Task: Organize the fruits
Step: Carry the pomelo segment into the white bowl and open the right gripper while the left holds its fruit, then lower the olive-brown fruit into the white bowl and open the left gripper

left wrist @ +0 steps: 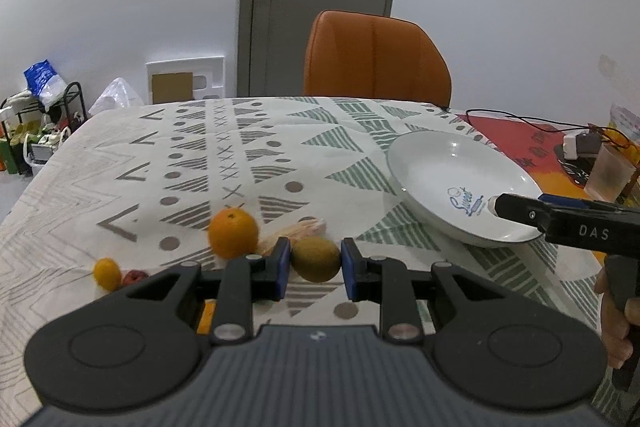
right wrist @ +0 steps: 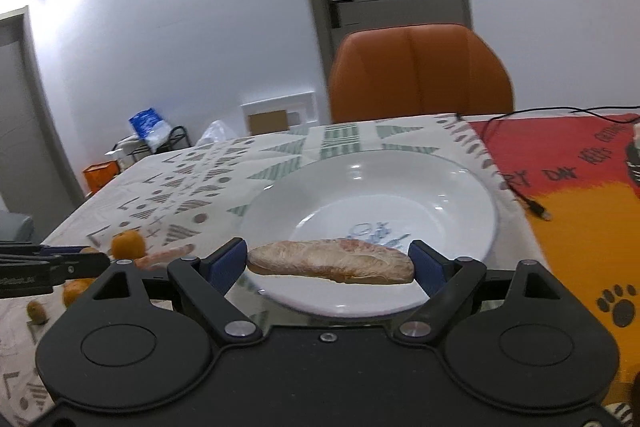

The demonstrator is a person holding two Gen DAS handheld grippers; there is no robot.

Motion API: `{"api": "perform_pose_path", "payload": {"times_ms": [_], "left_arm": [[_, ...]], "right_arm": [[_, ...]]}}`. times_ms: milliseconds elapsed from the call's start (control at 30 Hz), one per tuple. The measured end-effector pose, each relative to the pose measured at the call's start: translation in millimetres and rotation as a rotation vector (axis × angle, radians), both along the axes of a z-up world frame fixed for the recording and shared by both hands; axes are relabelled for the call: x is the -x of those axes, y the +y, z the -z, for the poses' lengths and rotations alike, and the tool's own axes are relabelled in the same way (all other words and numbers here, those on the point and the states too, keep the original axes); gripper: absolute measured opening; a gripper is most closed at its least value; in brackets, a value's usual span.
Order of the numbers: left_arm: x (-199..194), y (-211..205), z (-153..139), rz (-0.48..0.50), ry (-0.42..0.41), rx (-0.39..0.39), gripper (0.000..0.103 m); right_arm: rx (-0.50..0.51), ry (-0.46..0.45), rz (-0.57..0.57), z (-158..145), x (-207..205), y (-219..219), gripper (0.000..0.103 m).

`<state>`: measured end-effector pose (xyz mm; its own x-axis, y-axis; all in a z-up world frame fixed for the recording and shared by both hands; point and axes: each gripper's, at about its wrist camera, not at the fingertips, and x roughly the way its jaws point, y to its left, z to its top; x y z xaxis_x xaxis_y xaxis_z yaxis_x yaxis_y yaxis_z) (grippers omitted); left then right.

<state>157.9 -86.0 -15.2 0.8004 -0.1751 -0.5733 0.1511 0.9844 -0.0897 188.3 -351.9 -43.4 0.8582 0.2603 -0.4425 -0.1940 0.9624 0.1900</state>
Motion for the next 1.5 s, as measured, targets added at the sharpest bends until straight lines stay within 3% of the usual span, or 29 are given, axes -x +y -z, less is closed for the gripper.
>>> {"api": "perform_pose_path", "payload": {"times_ms": [300, 433, 767, 1233, 1500], "left_arm": [[-15, -24, -2, 0.042, -0.006, -0.007, 0.025], [-20, -35, -2, 0.062, -0.008, -0.009, 0.025], [-33, -61, -1, 0.108, -0.012, -0.006, 0.025], [-53, -93, 6, 0.146, -0.002, -0.027, 0.026], [-64, -105, 8, 0.151, -0.002, -0.036, 0.026]], "right_arm": [[-0.010, -0.021, 0.049, -3, 4, -22, 0.093], [-0.007, -0.020, 0.055, -2, 12, -30, 0.103], [0.062, -0.012, 0.096, -2, 25, -45, 0.103], [0.232, -0.057, 0.186, 2, 39, -58, 0.103], [0.185, -0.035, 0.170, 5, 41, -69, 0.103]]}}
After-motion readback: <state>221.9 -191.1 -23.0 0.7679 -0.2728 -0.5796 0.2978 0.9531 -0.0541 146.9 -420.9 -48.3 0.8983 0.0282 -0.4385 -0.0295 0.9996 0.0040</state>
